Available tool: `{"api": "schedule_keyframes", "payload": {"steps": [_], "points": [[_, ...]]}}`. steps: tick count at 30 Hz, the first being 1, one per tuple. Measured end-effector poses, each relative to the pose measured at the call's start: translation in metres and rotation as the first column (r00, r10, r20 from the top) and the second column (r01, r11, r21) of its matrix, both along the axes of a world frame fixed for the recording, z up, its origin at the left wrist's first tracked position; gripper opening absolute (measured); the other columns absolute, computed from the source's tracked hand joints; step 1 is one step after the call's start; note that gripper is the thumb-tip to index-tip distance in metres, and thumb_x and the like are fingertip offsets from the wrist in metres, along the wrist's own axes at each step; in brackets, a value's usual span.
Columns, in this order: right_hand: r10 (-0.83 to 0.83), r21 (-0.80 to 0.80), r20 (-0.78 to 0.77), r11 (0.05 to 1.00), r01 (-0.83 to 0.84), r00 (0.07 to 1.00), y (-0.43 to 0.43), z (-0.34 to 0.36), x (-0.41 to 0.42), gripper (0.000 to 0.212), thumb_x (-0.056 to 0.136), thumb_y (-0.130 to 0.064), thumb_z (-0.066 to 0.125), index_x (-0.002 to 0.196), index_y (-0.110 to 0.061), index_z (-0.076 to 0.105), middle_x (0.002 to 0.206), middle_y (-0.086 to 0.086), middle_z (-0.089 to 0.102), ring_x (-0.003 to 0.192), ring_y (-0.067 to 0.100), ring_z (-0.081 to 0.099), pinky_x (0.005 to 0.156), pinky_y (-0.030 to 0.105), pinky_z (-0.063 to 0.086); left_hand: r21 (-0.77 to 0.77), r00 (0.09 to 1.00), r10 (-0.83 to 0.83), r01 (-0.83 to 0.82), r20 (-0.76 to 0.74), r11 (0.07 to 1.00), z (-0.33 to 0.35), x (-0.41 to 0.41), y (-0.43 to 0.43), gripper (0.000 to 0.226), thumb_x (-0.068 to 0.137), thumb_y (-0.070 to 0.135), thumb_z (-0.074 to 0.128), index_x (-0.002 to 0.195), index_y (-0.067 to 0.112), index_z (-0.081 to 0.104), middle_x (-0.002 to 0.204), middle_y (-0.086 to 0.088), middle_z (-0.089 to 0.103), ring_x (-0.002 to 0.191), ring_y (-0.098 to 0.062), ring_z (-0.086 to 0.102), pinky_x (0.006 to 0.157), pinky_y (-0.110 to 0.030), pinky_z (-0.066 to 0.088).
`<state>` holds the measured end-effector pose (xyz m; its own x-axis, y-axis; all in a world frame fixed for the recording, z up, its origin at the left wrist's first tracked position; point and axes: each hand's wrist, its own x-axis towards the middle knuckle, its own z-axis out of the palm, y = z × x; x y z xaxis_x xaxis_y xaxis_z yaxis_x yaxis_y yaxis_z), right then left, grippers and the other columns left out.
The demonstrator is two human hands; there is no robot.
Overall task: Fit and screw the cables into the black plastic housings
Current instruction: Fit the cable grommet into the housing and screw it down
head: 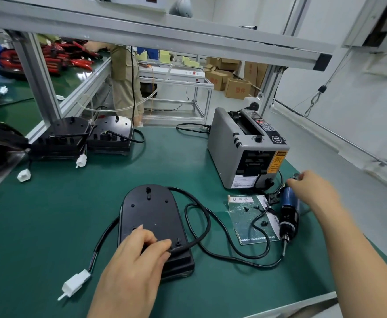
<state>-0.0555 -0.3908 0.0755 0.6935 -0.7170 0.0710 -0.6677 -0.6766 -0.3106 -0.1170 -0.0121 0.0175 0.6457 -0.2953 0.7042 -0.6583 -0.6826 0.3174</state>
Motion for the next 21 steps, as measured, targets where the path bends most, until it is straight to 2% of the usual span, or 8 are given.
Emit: {"api": "schedule_keyframes", "payload": {"steps": [2, 4, 5, 8, 12, 14, 18, 21], "points": [[0.092, 0.043, 0.251, 0.993, -0.106, 0.964, 0.014, 0.005, 0.002, 0.014, 0.086, -0.02, 0.053, 0.08, -0.01, 0.059, 0.077, 0.003, 0.061, 0.069, 0.024, 0.053, 0.063, 0.029, 0.041, 0.004, 1.0, 0.004, -0.004, 0.004, 1.0, 0.0, 0.0, 0.0, 0.059, 0.099, 0.039, 0.029, 0.083, 0.006, 0.075, 0.078, -0.003, 0.057, 0.086, -0.012, 0.051, 0.084, -0.027, 0.051], [0.124, 0.264, 0.437, 0.929, -0.259, 0.891, 0.033, 0.009, 0.008, 0.014, 0.084, -0.017, 0.057, 0.074, -0.012, 0.066, 0.067, -0.003, 0.06, 0.059, 0.017, 0.048, 0.055, 0.026, 0.039, 0.0, 1.0, 0.0, 0.0, 0.002, 1.0, 0.0, 0.0, 0.0, 0.06, 0.099, 0.04, 0.028, 0.083, 0.005, 0.074, 0.077, -0.003, 0.057, 0.085, -0.012, 0.051, 0.089, -0.022, 0.047], [0.089, 0.381, 0.474, 0.876, -0.296, 0.876, 0.041, 0.01, 0.012, 0.013, 0.085, -0.018, 0.06, 0.074, -0.016, 0.067, 0.066, -0.003, 0.06, 0.057, 0.015, 0.048, 0.053, 0.025, 0.039, -0.003, 1.0, -0.003, 0.003, 0.0, 1.0, 0.001, 0.0, 0.0, 0.06, 0.099, 0.04, 0.028, 0.083, 0.005, 0.074, 0.077, -0.003, 0.057, 0.085, -0.012, 0.05, 0.09, -0.022, 0.045], [-0.042, 0.597, 0.472, 0.75, -0.284, 0.881, 0.052, 0.011, 0.02, 0.011, 0.085, -0.021, 0.067, 0.08, -0.012, 0.065, 0.071, 0.005, 0.058, 0.056, 0.014, 0.046, 0.049, 0.023, 0.039, -0.003, 1.0, 0.002, -0.002, -0.002, 1.0, 0.001, -0.001, 0.0, 0.061, 0.099, 0.041, 0.027, 0.084, 0.006, 0.074, 0.078, -0.002, 0.056, 0.087, -0.012, 0.051, 0.084, -0.028, 0.051], [-0.175, 0.73, 0.489, 0.619, -0.291, 0.855, 0.05, 0.007, 0.024, 0.016, 0.083, -0.02, 0.07, 0.086, -0.005, 0.064, 0.068, 0.003, 0.056, 0.054, 0.01, 0.046, 0.044, 0.019, 0.039, -0.005, 1.0, 0.002, -0.002, -0.005, 1.0, 0.001, -0.001, 0.0, 0.058, 0.099, 0.039, 0.029, 0.083, 0.007, 0.074, 0.078, -0.001, 0.056, 0.086, -0.012, 0.05, 0.085, -0.03, 0.049], [-0.224, 0.769, 0.494, 0.563, -0.302, 0.84, 0.051, 0.007, 0.025, 0.017, 0.084, -0.022, 0.07, 0.086, -0.005, 0.066, 0.064, 0.001, 0.055, 0.051, 0.008, 0.046, 0.041, 0.015, 0.04, -0.001, 1.0, -0.001, 0.001, -0.009, 1.0, 0.001, -0.001, 0.001, 0.048, 0.095, 0.035, 0.036, 0.083, 0.006, 0.074, 0.078, -0.001, 0.055, 0.084, -0.012, 0.05, 0.087, -0.027, 0.049], [-0.298, 0.801, 0.499, 0.518, -0.301, 0.814, 0.055, 0.006, 0.027, 0.018, 0.085, -0.023, 0.068, 0.084, -0.005, 0.066, 0.063, 0.001, 0.055, 0.049, 0.007, 0.046, 0.039, 0.014, 0.042, -0.015, 0.999, -0.008, 0.007, -0.032, 1.0, -0.001, -0.001, 0.001, 0.035, 0.085, 0.026, 0.045, 0.083, 0.005, 0.073, 0.078, -0.003, 0.054, 0.079, -0.012, 0.049, 0.096, -0.026, 0.041], [-0.332, 0.795, 0.523, 0.523, -0.308, 0.785, 0.06, 0.005, 0.03, 0.014, 0.086, -0.019, 0.067, 0.081, -0.006, 0.065, 0.062, 0.002, 0.054, 0.049, 0.009, 0.044, 0.039, 0.013, 0.042, -0.007, 0.999, -0.006, 0.005, -0.047, 1.0, -0.002, -0.002, 0.002, 0.035, 0.085, 0.027, 0.045, 0.084, 0.007, 0.074, 0.078, -0.001, 0.054, 0.08, -0.012, 0.049, 0.09, -0.024, 0.047]]}}
